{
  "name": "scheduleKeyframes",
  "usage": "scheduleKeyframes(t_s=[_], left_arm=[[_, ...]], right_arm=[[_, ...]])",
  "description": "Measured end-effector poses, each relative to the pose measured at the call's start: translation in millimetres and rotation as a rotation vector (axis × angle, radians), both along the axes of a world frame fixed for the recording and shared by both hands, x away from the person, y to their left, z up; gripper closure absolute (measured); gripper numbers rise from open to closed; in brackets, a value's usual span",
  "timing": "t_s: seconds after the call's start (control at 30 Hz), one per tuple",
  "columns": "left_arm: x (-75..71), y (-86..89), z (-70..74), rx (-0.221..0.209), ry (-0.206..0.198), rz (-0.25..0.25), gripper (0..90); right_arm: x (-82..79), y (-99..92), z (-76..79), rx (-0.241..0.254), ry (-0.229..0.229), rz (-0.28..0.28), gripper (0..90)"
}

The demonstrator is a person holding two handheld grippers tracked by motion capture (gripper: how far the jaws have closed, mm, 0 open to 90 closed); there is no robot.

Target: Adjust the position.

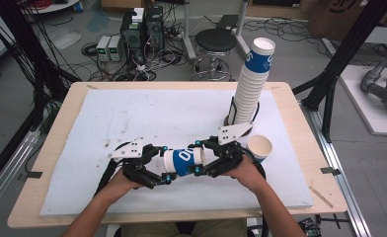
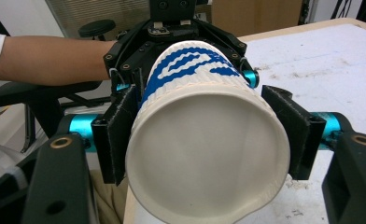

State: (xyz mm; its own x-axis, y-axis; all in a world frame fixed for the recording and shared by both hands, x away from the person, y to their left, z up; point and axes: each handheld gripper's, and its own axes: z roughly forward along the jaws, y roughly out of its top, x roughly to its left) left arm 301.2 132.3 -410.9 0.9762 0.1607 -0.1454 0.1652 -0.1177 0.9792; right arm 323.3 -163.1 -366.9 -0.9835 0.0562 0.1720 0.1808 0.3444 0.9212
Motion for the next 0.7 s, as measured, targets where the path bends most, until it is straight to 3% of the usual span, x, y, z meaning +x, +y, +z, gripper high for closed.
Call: scheduleKeyframes(t_s=[0.4,0.5,0.7], left_arm=[[-0.2,3.1,2.0,-0.008,-0.019,-0.014,30.9],[0.1,3.4,2.5,-0.008,-0.022,-0.011,31.5],[0.9,4.9,2.7,-0.001,-0.023,-0.007,32.5]], right_arm=[[-0.5,-0.2,0.4,-0.009,0.024,-0.009,31.4],[-0.6,0.1,1.1,0.002,0.034,-0.031,19.7],[-1.2,1.8,1.8,0.003,0.033,-0.038,19.6]])
